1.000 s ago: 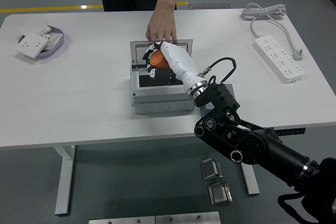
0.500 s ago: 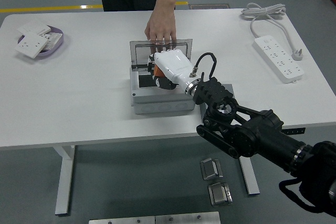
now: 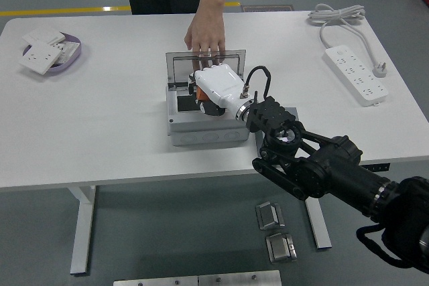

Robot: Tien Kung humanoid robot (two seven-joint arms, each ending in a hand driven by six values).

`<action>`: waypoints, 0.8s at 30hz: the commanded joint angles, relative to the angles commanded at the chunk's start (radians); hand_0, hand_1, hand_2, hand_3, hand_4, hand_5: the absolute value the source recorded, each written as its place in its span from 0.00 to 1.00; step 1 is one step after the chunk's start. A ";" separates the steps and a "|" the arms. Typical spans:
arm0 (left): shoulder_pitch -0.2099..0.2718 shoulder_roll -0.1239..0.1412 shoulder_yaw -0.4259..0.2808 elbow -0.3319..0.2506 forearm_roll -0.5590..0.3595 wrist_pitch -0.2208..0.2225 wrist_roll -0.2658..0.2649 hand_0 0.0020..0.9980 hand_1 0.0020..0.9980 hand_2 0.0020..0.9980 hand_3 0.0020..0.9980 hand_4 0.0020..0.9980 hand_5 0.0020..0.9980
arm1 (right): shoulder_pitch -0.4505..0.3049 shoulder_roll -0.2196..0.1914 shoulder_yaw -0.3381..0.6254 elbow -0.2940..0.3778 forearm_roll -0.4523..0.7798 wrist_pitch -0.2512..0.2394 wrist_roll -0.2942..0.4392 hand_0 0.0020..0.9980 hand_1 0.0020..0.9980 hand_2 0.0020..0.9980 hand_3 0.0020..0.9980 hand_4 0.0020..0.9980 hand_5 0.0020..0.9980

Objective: Pick up the cylinder from the cube,place it in the box,flap close box

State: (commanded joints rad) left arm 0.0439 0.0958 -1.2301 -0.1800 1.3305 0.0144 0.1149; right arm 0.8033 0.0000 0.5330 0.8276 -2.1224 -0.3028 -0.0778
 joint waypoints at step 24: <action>-0.003 -0.002 -0.002 0.000 0.008 0.003 0.000 0.60 0.62 0.57 0.60 0.66 0.30 | -0.006 0.000 0.002 -0.005 0.027 0.008 0.021 0.81 0.70 0.68 0.69 0.52 0.23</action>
State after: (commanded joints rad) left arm 0.0410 0.0940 -1.2323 -0.1800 1.3384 0.0174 0.1154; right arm 0.7972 0.0000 0.5345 0.8228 -2.0951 -0.2944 -0.0566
